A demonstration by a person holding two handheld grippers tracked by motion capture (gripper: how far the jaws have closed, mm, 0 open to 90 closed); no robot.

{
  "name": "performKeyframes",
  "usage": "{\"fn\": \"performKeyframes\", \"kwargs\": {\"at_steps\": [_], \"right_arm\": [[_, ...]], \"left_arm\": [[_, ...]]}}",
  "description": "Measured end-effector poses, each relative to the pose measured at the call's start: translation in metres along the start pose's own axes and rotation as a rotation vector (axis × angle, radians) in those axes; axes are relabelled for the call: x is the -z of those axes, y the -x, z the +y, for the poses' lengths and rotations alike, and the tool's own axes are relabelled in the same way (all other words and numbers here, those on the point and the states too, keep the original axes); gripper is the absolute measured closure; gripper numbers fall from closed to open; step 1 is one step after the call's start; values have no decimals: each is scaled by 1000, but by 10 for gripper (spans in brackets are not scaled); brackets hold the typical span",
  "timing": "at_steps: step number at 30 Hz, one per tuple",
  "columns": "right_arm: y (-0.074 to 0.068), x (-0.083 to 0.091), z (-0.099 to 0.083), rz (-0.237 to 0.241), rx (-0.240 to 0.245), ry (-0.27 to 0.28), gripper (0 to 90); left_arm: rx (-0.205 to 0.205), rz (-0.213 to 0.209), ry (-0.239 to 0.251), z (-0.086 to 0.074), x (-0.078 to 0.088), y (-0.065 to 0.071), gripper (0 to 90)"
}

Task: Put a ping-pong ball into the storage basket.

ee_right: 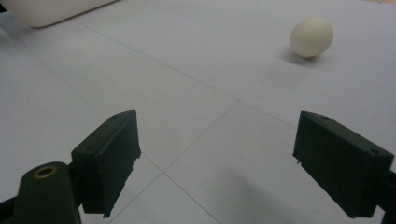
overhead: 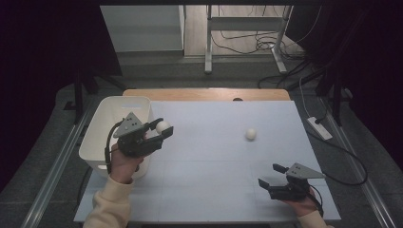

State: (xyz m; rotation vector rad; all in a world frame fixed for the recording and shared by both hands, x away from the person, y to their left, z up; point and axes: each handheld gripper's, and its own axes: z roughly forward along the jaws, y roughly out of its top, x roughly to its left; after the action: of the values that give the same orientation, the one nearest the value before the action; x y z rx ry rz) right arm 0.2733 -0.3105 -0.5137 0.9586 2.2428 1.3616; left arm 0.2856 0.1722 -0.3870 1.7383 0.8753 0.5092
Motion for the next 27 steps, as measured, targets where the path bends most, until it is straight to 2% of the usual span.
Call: {"fn": "performKeyframes", "kwargs": {"at_steps": [27], "right_arm": [[0, 0, 0, -5, -3, -2, 143]], "left_arm": [[44, 103, -20, 8, -1, -28, 501]]}}
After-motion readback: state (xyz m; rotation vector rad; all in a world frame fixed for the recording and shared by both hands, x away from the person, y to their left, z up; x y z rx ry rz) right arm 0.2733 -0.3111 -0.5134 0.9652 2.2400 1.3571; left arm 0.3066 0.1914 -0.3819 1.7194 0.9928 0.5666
